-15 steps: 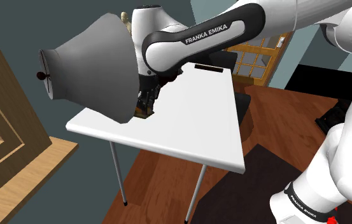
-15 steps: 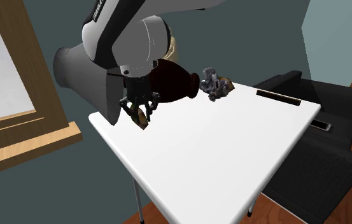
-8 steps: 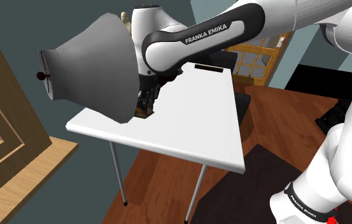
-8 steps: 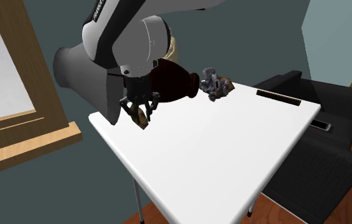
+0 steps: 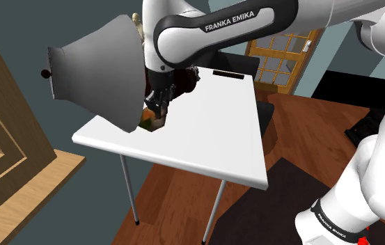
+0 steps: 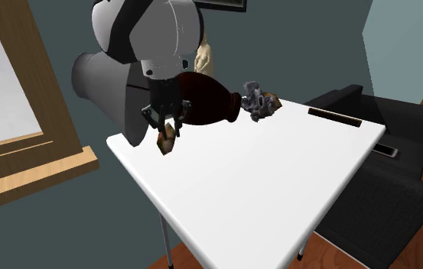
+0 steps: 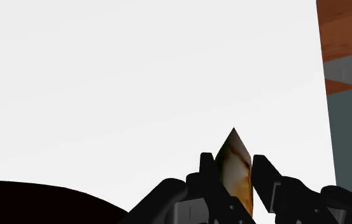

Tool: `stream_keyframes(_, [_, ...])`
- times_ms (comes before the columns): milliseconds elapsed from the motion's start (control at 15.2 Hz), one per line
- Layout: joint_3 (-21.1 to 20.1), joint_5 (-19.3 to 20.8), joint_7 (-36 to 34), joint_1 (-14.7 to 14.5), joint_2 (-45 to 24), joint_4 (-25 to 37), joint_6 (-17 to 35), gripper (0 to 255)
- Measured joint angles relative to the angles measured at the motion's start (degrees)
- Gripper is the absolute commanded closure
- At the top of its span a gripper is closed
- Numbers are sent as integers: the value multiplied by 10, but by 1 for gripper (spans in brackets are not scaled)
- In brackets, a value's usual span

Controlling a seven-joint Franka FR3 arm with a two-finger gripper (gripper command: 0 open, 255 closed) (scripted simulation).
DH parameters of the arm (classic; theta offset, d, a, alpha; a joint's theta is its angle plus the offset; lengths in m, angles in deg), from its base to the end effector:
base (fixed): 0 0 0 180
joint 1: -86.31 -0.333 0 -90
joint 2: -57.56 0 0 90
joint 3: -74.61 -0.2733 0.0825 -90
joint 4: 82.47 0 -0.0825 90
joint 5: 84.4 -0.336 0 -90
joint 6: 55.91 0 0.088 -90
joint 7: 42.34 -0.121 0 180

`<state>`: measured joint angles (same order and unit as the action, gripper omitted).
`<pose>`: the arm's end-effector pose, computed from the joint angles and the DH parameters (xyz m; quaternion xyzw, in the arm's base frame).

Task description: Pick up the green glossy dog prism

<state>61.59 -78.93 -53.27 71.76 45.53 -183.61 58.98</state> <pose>0.5117 0.2521 0.4113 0.9866 0.1609 0.0237 0.0131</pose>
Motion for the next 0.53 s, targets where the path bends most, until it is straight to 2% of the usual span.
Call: stream_keyframes(528, [0, -4, 4, -1, 10, 44, -56, 255])
